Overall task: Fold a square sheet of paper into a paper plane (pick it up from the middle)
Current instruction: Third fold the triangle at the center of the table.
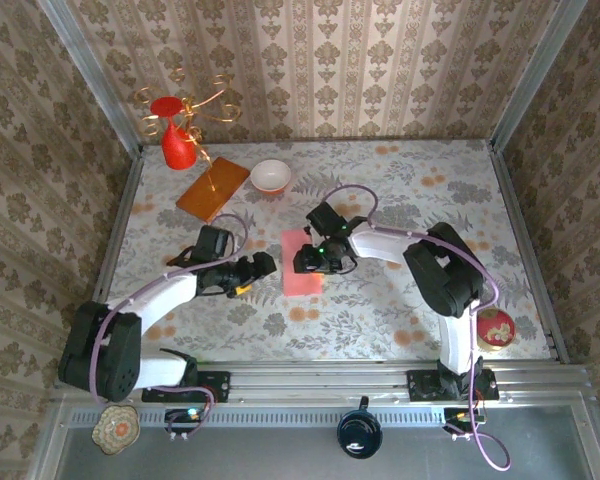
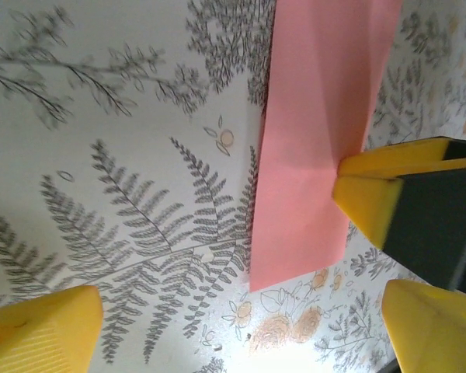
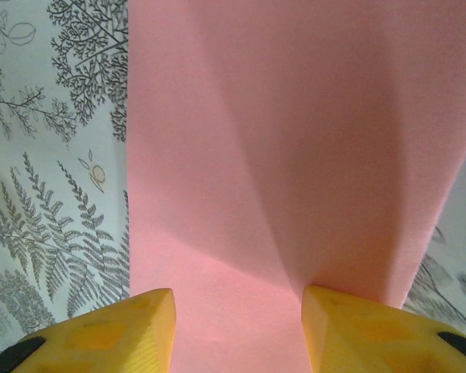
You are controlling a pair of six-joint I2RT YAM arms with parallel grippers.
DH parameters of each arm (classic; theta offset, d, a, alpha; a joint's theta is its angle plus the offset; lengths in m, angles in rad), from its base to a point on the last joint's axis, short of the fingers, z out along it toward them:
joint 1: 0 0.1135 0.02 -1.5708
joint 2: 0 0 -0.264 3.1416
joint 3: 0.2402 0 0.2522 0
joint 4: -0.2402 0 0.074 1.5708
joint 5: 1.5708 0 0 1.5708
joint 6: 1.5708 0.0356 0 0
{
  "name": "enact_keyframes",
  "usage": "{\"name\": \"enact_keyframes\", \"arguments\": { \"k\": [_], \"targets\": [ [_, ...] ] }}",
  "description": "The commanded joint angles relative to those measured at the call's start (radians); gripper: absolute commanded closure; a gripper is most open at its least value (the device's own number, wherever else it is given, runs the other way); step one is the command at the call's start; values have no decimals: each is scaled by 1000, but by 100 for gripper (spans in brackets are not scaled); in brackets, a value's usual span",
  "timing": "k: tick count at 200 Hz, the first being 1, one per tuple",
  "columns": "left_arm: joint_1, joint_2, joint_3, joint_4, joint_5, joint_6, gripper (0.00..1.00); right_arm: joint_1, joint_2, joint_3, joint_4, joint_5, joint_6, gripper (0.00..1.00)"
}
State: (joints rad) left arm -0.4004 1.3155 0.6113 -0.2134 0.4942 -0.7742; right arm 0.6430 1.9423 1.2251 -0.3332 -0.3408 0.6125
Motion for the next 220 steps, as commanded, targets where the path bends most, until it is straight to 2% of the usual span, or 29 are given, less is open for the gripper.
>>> {"name": "enact_keyframes", "arguments": {
  "k": [1,25,28,64,86,157,220],
  "targets": [
    [-31,27,51,25,-7,-37,8,-21,-113,-89,123,0,98,51],
    [-49,48,80,27,-27,-54,11,-37,-146,-191,245,11,230,53],
    [-76,51,83,28,-30,-57,11,-38,-143,-197,255,6,239,53],
    [-114,94,103,44,-25,-84,22,-40,-115,-225,337,-36,264,60],
    [-132,125,114,48,-31,-91,24,-45,-104,-217,326,-38,252,64],
    [-158,193,130,76,-11,-130,38,-66,-48,-213,254,-43,205,64],
    [-163,237,135,40,18,-105,43,-77,-25,-218,241,-59,207,64]
  ]
}}
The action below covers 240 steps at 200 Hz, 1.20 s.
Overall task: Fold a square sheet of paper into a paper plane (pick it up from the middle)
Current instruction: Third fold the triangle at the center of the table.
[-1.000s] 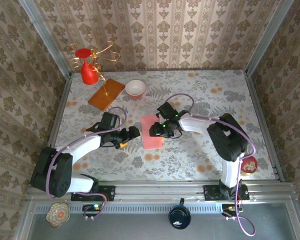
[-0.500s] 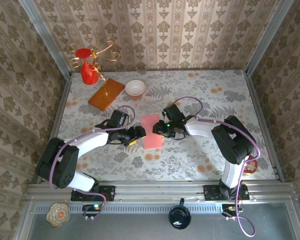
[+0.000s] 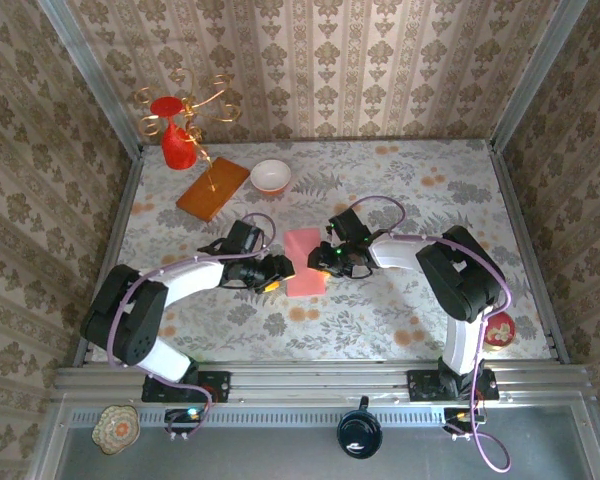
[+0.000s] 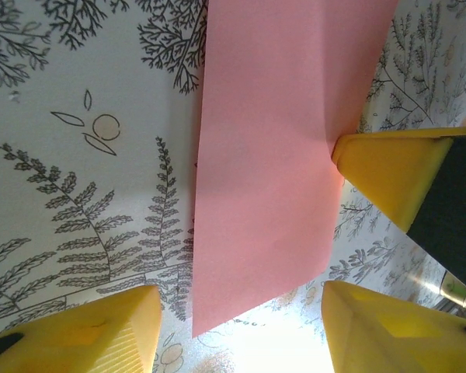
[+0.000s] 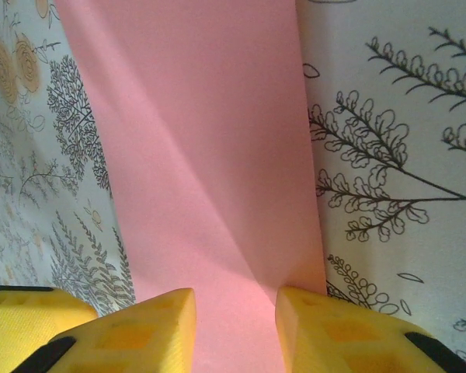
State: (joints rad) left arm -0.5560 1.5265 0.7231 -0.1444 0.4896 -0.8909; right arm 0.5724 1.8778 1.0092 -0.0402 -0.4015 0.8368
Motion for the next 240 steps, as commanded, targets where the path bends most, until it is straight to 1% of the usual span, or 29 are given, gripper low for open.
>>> {"name": "enact_keyframes", "arguments": {
  "k": [1,12,32,60,123,140,144,166,196,240],
  "targets": [
    [-7,29,24,-30,22,12,43,-7,40,-3,-53,2,-18,64],
    [-7,45,33,-30,33,22,45,-9,42,-6,-51,-5,-20,64],
    [-7,73,48,-21,66,26,50,-12,42,-7,-57,-8,-21,64],
    [-7,96,45,-5,84,23,56,-20,35,-14,-60,-11,-22,64],
    [2,163,83,1,129,52,57,-31,36,-20,-64,-18,-22,65],
    [17,172,81,40,147,41,57,-32,36,-24,-59,-19,-22,65],
    [21,172,81,50,178,38,57,-34,36,-25,-57,-19,-22,65],
    [39,169,82,96,212,27,57,-37,31,-32,-50,-20,-22,65],
    [60,170,86,166,258,0,60,-41,28,-39,-39,-26,-19,65],
    [80,200,135,85,239,40,64,-45,27,-49,-22,-34,-16,65]
  ]
}}
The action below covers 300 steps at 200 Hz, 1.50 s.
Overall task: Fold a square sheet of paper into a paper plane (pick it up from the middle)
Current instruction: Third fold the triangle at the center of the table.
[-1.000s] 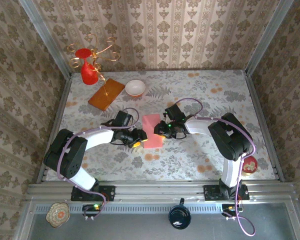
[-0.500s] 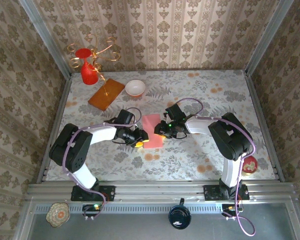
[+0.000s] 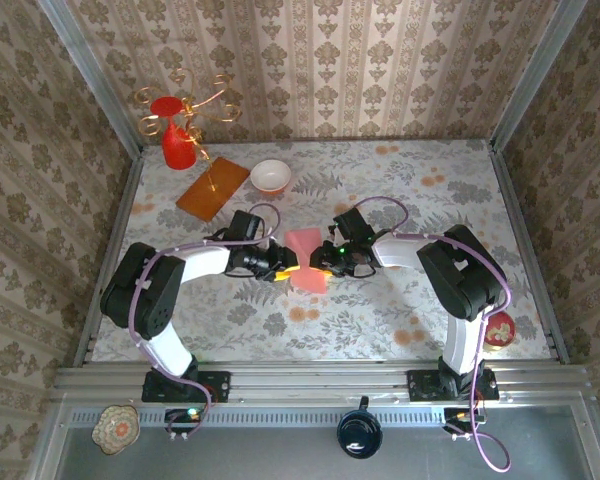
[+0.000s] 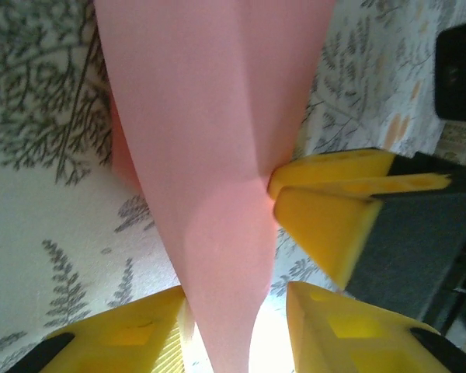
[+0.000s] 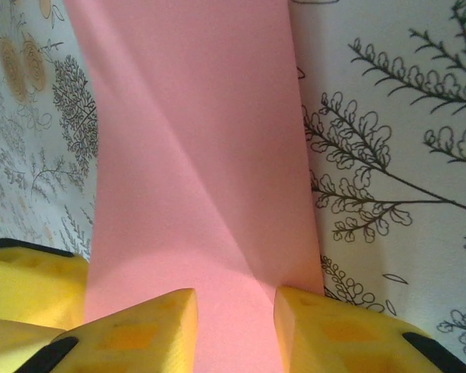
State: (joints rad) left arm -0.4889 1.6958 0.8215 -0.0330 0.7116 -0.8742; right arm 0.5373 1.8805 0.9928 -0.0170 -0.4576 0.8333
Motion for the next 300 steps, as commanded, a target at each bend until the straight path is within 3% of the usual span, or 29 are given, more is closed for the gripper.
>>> {"name": "enact_keyframes", "arguments": {
  "k": [1,86,146,179,202,227,266,300],
  "targets": [
    [13,31,37,-26,17,23,64,-11,24,-33,-46,21,-12,65],
    [21,62,45,-48,8,-12,72,-17,2,-48,1,4,4,65],
    [21,52,35,-40,3,-46,92,-23,-82,-68,91,13,-34,60],
    [24,15,38,-36,-15,-80,94,-17,-202,-92,113,80,-177,51],
    [28,-17,32,-27,-26,-116,94,16,-304,-166,162,196,-330,38],
    [27,-40,23,-12,-31,-158,94,53,-380,-235,224,261,-454,30],
    [27,-44,18,-10,-41,-185,94,143,-412,-323,374,308,-680,29],
    [27,-44,7,4,-44,-204,94,234,-356,-324,405,314,-864,29]
  ]
}}
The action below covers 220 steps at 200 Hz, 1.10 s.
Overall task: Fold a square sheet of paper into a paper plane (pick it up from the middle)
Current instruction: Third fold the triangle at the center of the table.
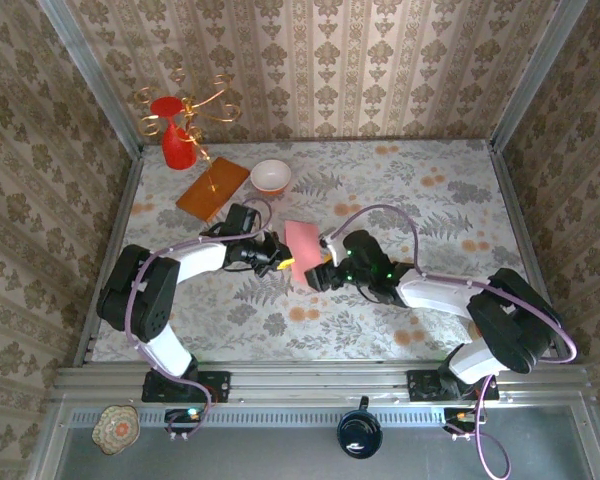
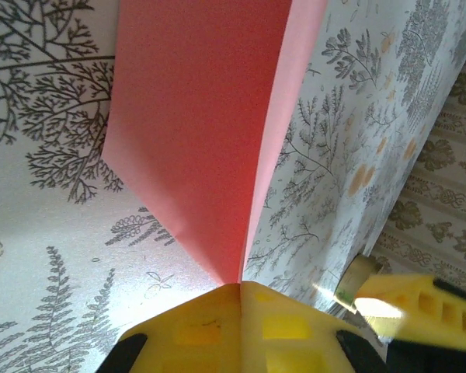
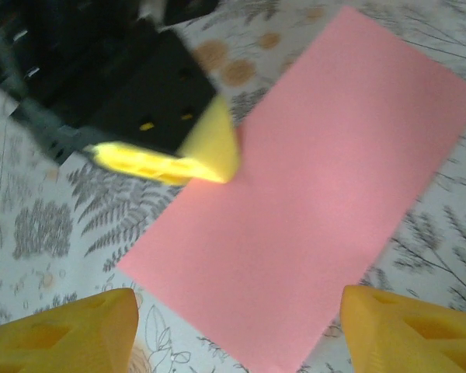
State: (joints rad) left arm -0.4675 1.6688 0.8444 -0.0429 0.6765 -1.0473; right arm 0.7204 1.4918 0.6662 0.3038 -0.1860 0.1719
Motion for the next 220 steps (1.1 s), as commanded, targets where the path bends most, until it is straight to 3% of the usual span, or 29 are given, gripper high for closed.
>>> {"name": "enact_keyframes", "arguments": {
  "k": [1,33,70,122,187,220],
  "targets": [
    [6,-17,-17,14,-9,-32,94,54,34,3,86,44,-207,29],
    [6,-18,-24,21,-8,-42,94,126,109,-7,158,112,-333,29],
    [7,-23,-21,13,-6,-44,94,136,175,-25,236,176,-424,31],
    [6,-21,-18,6,-6,-41,94,138,197,-51,314,284,-501,42],
    [6,-15,-11,-2,-3,-39,94,139,160,-74,350,265,-510,59],
    [4,-14,-10,-2,0,-39,94,139,173,-62,363,235,-484,61]
  ]
}}
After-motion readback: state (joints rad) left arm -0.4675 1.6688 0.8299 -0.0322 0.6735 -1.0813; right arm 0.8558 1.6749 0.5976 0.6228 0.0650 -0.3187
